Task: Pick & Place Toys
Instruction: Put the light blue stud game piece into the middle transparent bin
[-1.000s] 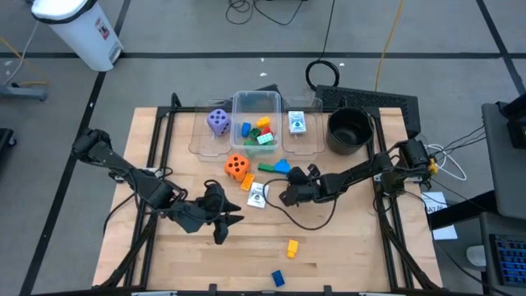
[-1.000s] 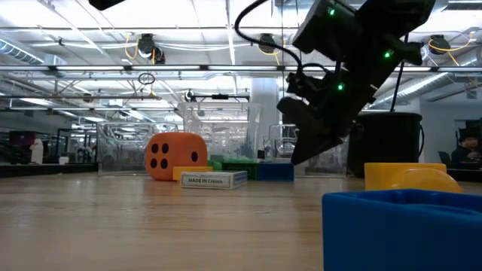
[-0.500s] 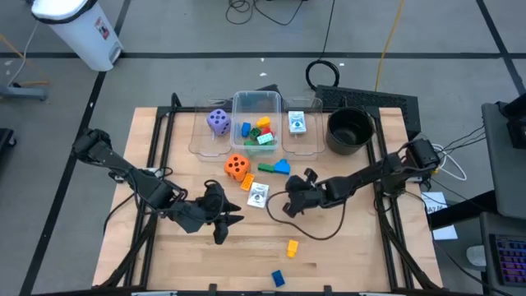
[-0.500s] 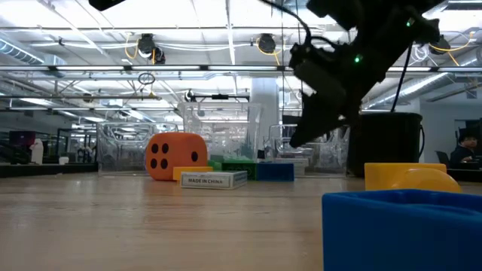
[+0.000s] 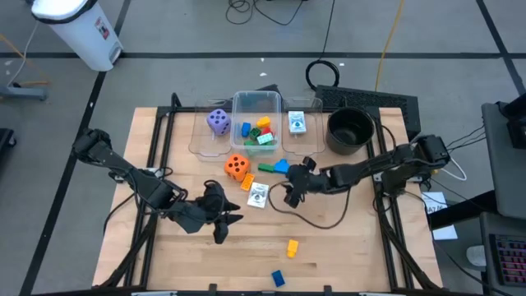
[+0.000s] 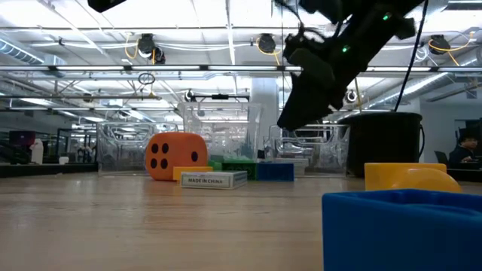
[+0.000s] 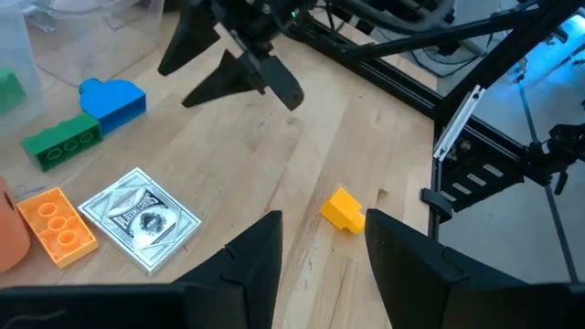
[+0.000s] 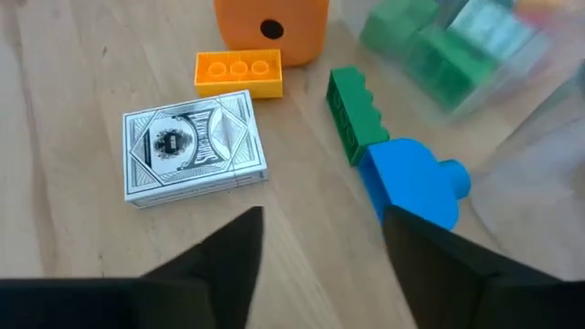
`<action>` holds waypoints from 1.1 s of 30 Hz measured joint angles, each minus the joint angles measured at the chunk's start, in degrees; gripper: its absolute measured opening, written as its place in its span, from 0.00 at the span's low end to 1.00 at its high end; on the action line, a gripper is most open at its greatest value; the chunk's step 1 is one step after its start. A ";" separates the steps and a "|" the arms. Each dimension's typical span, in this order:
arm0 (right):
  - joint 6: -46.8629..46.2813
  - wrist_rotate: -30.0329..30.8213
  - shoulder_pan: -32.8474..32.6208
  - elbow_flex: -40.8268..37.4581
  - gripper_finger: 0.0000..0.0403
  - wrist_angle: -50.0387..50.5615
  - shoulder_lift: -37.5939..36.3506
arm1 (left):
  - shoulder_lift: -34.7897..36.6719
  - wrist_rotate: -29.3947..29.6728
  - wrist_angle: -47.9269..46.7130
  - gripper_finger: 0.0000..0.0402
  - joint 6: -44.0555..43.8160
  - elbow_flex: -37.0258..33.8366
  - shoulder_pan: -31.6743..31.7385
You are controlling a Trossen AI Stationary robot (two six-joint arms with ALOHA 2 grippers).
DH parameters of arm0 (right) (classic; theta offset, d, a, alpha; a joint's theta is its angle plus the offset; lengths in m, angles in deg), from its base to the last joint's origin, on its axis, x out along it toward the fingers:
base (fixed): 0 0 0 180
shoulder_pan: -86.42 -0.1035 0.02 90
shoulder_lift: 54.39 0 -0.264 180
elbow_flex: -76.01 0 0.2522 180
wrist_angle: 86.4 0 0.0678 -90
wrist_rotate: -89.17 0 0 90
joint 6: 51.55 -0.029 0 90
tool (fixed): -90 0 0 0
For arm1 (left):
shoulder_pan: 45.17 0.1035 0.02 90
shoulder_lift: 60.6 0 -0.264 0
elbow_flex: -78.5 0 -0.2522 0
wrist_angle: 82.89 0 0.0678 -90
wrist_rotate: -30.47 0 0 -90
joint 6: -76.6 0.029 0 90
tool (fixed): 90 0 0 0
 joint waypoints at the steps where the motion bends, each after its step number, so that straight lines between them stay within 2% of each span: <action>1: -0.05 -2.01 1.06 0.00 0.57 -0.16 0.24 | 0.00 0.30 0.00 0.40 -0.04 0.01 0.00; 6: -0.33 -7.75 6.46 -0.07 0.72 -1.16 2.56 | 0.00 1.64 0.00 0.40 -0.08 0.01 0.00; 11: -0.31 -9.00 9.53 -0.02 0.78 -4.24 3.05 | 0.00 1.64 0.00 0.40 -0.98 0.01 0.01; 19: 0.69 -9.49 11.78 0.01 0.74 -7.29 3.92 | 0.00 1.71 -0.20 0.40 -1.04 0.01 0.29; 25: 0.06 -16.63 11.86 0.07 0.71 -9.51 8.45 | 0.00 1.68 -0.22 0.40 -0.96 0.01 1.30; 31: -2.62 -16.63 11.90 0.04 0.68 -10.87 10.01 | 0.00 1.12 -0.24 0.40 -1.02 0.01 1.86; 33: -4.50 -18.43 11.74 -0.01 0.67 -10.27 10.04 | 0.00 1.06 -0.22 0.40 -1.04 0.01 1.86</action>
